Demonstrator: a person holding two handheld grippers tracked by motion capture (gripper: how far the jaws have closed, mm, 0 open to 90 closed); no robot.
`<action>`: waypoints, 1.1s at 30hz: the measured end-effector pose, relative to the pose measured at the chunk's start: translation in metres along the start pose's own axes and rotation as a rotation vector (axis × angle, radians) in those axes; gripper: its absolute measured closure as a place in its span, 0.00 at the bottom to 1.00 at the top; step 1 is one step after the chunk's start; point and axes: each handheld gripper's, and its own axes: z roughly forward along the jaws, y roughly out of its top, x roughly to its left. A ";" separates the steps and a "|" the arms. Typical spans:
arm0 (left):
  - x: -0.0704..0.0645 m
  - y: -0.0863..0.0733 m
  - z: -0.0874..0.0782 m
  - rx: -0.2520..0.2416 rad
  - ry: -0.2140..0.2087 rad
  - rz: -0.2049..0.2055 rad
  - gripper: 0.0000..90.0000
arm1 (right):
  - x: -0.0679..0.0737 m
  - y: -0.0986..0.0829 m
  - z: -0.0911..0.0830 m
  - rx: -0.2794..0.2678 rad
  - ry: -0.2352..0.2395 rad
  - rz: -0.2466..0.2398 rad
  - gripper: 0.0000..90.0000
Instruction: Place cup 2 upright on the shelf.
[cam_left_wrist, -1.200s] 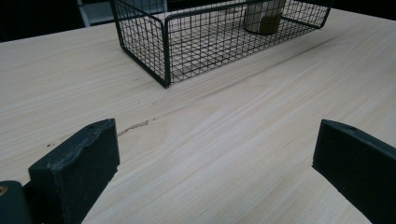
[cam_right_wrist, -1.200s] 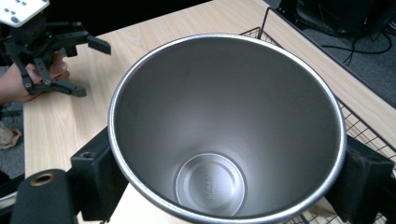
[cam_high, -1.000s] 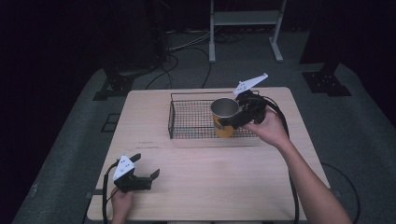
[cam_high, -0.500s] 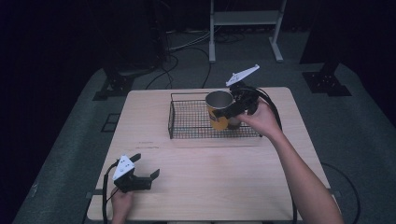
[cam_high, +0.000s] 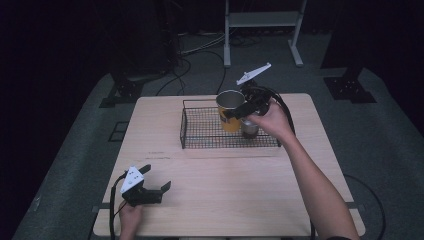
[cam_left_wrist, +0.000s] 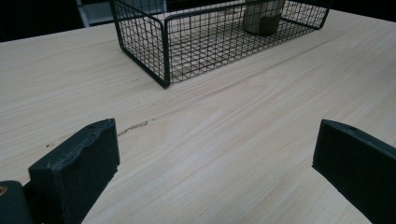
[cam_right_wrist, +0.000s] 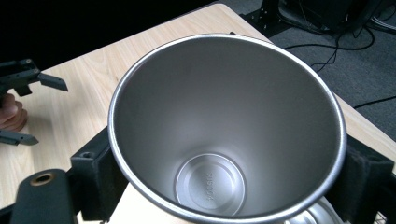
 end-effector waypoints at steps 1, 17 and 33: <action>0.000 0.000 0.000 0.000 0.000 -0.001 0.00 | -0.001 0.001 0.001 -0.003 0.000 -0.002 0.15; 0.001 0.000 -0.001 -0.005 -0.002 -0.005 0.00 | -0.010 0.010 0.027 0.007 -0.009 0.038 0.15; 0.000 0.000 -0.001 -0.003 -0.004 -0.009 0.00 | -0.013 0.015 0.061 0.058 -0.067 0.038 0.15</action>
